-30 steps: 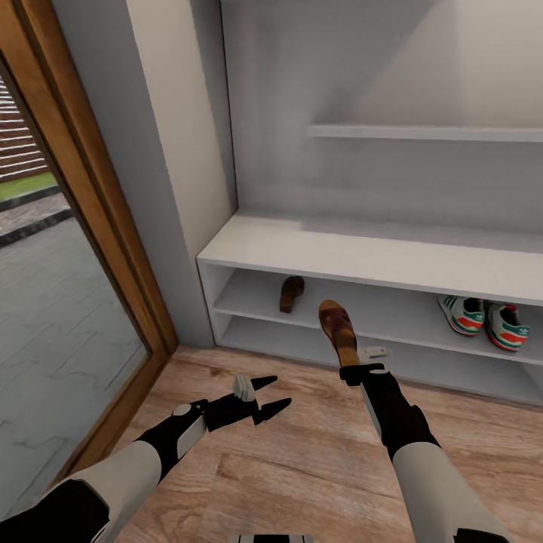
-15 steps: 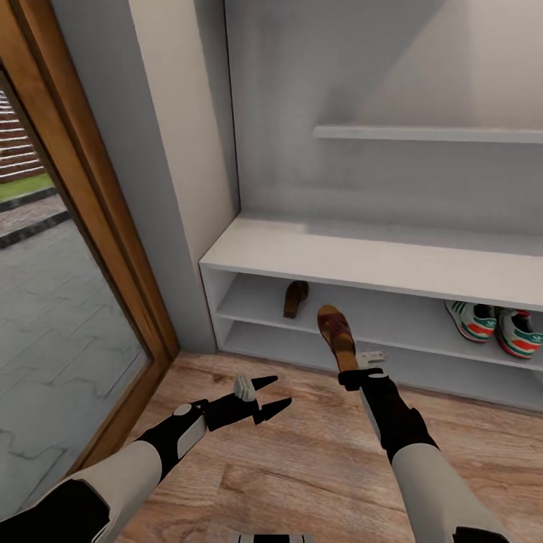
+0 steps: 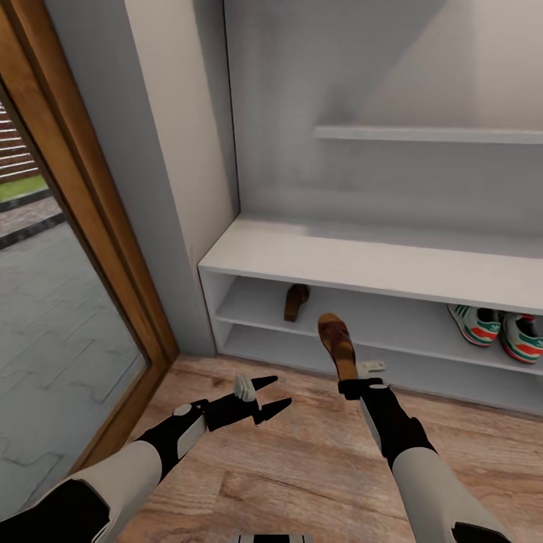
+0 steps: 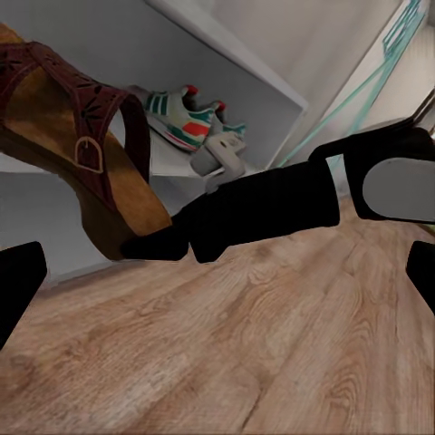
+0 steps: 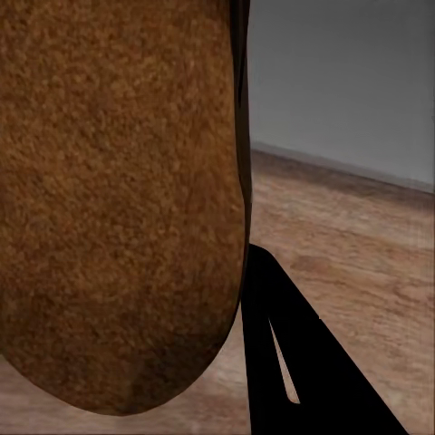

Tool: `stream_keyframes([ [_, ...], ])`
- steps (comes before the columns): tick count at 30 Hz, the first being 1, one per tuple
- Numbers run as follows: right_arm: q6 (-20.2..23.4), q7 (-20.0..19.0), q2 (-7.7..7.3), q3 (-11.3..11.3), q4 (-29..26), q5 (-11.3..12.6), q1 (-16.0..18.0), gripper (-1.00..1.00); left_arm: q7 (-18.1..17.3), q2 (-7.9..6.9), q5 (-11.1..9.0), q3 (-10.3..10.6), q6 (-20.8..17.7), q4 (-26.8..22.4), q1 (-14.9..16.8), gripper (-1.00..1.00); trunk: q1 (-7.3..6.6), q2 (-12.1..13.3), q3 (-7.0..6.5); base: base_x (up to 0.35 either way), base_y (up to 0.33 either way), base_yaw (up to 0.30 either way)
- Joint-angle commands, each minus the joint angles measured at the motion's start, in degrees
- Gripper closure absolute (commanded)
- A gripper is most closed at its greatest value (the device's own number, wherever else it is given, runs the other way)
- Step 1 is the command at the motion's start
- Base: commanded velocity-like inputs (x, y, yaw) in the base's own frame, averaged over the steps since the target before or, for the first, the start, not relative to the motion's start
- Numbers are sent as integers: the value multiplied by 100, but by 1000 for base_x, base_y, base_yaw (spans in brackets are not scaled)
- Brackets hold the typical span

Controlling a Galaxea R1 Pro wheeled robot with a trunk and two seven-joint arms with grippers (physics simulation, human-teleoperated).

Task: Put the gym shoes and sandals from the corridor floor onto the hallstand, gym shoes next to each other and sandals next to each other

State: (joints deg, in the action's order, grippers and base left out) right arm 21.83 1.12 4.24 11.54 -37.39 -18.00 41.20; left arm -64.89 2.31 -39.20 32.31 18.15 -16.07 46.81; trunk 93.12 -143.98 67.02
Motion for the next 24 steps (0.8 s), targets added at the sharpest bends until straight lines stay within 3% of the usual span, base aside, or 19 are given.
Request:
stream_keyframes([
  [1, 25, 11, 6, 21, -7, -2, 2, 100, -6, -2, -53, 49, 30, 7, 5, -100, 2, -2, 5, 308, 0, 0],
  [9, 23, 11, 6, 24, -6, -2, 2, 100, -13, 11, -53, 55, 30, 7, 4, -100, 2, -2, 5, 336, 0, 0],
  [15, 23, 11, 6, 24, -6, -2, 2, 100, -14, 384, -40, 78, 30, 12, 4, -100, 2, -2, 5, 174, 0, 0],
  [24, 23, 11, 3, 24, -6, -2, 2, 100, -269, 469, -44, 307, 30, 11, 4, -100, 2, -2, 5, 15, 0, 0],
])
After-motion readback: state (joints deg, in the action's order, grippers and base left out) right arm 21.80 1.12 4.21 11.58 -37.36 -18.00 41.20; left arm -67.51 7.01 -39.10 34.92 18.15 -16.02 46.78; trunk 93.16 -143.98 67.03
